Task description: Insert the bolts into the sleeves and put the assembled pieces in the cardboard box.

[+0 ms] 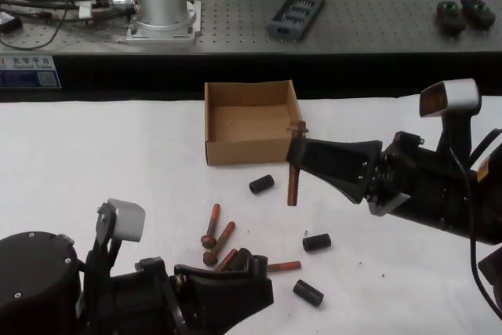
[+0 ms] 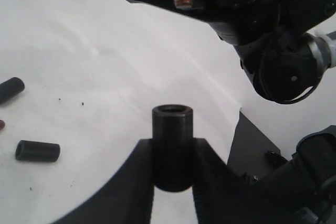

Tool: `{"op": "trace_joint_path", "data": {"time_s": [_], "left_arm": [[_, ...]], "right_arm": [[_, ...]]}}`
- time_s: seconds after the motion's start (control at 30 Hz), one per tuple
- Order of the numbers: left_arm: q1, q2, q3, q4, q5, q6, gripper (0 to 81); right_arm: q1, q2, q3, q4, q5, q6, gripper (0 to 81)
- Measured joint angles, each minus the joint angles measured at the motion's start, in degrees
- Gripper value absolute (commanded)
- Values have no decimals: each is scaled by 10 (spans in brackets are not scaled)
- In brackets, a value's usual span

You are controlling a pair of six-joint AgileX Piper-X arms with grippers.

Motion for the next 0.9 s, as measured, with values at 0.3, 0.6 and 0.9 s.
{"op": "trace_joint_path", "data": {"time_s": [0.3,0.6,0.9], "left_arm": [[0,0,0,1,27,3,6],[0,0,-22,4,32,4,6],[0,0,-28,26,55,6,6]], "right_arm": [[30,0,0,-7,-37,12,21],[30,0,2,7,-47,5,21],[30,0,19,10,-47,-1,21]]}}
